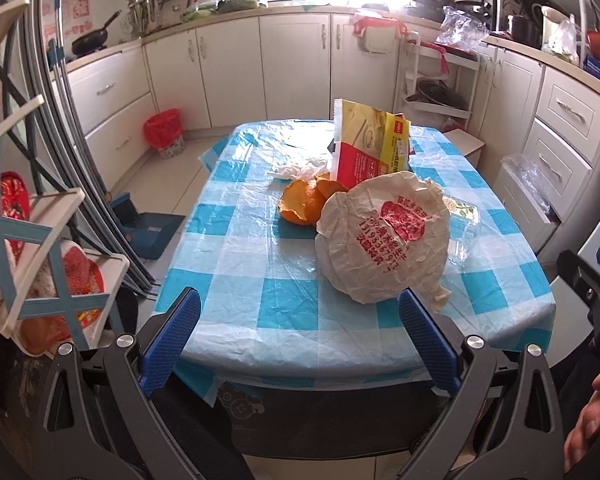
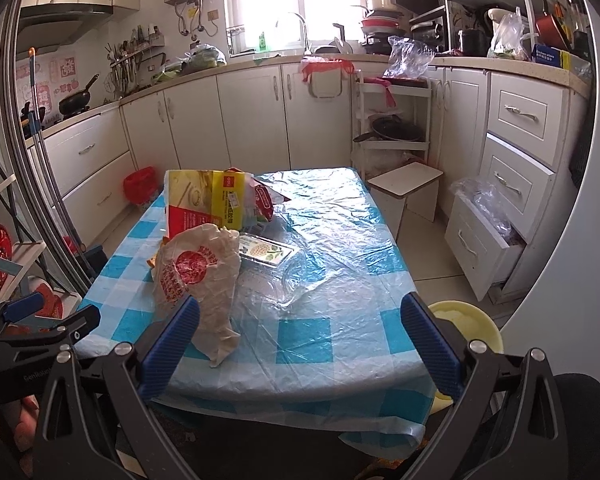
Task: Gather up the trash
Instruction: 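Reach the left tool to the white red-printed plastic bag and close on it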
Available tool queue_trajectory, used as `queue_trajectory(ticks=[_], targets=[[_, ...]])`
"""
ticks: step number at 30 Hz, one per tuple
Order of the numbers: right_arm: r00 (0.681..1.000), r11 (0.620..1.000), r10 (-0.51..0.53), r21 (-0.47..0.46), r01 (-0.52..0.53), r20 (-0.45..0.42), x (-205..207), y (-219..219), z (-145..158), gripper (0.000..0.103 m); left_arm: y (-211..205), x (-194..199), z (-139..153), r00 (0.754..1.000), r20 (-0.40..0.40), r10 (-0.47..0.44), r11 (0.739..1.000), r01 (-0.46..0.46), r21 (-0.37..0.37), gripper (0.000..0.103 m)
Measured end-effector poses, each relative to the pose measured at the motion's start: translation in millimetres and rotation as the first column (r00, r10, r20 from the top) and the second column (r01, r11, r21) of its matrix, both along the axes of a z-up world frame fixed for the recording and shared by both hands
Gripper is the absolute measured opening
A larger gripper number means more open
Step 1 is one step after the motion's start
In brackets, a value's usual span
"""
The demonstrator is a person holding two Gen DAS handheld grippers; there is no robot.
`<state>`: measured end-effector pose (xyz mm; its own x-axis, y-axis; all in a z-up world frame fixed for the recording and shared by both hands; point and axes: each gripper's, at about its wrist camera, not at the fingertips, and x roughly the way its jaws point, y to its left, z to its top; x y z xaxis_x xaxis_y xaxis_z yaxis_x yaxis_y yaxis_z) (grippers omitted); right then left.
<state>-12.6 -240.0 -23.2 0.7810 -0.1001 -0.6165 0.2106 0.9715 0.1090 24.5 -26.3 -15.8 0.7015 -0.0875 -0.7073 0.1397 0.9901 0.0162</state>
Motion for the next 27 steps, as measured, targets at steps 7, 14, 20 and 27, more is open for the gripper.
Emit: queue_trajectory(ticks=[7, 14, 20, 27], targets=[[0.998, 0.998, -0.046, 0.049, 0.048, -0.048, 11, -21, -21, 0.097, -20, 38, -19, 0.993, -0.095, -0.066, 0.991, 0.054, -0.118, 0.095], [0.995, 0.995, -0.057, 0.082, 0.064, -0.085, 13, -32, -36, 0.097, -70, 65, -51, 0.982, -0.171, -0.085, 0.992, 0.068, -0.106, 0.095], [0.992, 0.986, -0.073, 0.139, 0.088, -0.107, 15, -46, -46, 0.097, -106, 57, -43, 0.994, -0.087, -0.061, 0.996, 0.066, 0.060, 0.095], [0.992, 0.981, -0.082, 0.170, 0.097, -0.093, 11, -53, -44, 0.097, -136, 60, -53, 0.994, -0.048, -0.096, 0.968, 0.105, 0.229, 0.095]])
